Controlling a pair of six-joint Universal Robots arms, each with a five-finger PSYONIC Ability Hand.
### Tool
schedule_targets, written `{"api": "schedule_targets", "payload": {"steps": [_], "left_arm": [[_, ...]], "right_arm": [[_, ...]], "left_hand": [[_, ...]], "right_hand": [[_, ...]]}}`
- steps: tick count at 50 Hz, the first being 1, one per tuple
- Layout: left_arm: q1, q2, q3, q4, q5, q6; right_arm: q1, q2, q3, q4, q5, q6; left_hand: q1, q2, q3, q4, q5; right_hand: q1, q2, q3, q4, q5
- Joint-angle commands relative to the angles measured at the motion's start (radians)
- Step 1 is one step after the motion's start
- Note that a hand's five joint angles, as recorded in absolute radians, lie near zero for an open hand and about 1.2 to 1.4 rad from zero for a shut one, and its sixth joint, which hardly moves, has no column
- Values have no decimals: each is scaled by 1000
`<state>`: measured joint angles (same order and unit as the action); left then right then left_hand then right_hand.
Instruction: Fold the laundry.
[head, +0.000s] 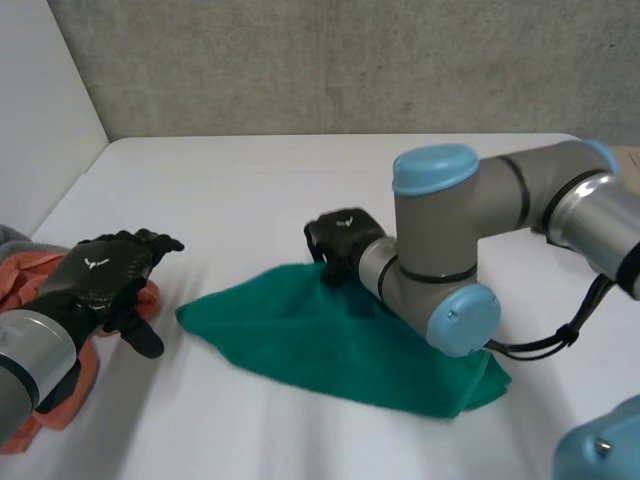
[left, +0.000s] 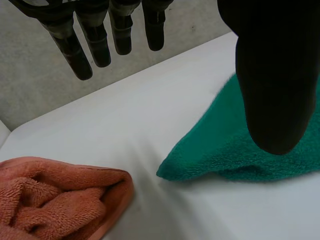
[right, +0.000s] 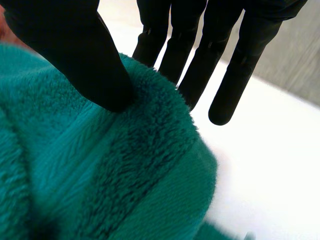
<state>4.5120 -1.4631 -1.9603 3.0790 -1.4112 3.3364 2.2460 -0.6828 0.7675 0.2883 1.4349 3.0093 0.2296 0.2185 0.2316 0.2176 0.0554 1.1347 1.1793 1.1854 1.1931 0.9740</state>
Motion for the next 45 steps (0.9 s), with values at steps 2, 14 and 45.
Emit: {"api": "schedule_targets", "payload": {"steps": [2, 14, 45], "left_arm": [[42, -8, 35, 18, 0, -6], [119, -222, 179, 98, 6, -89], [-144, -695, 520, 138, 288, -414]], "right_arm": [[-29, -205, 27, 2, -33, -27], [-40, -627, 289, -41, -107, -224], [-131, -913, 377, -93, -283, -84]], "left_hand": [[-55, -44, -57, -43, -55], [-55, -44, -57, -43, -55], [6, 17, 4, 18, 5]], "right_hand": [[262, 217, 211, 203, 248], [262, 217, 211, 203, 248], [262, 217, 211, 203, 248]]}}
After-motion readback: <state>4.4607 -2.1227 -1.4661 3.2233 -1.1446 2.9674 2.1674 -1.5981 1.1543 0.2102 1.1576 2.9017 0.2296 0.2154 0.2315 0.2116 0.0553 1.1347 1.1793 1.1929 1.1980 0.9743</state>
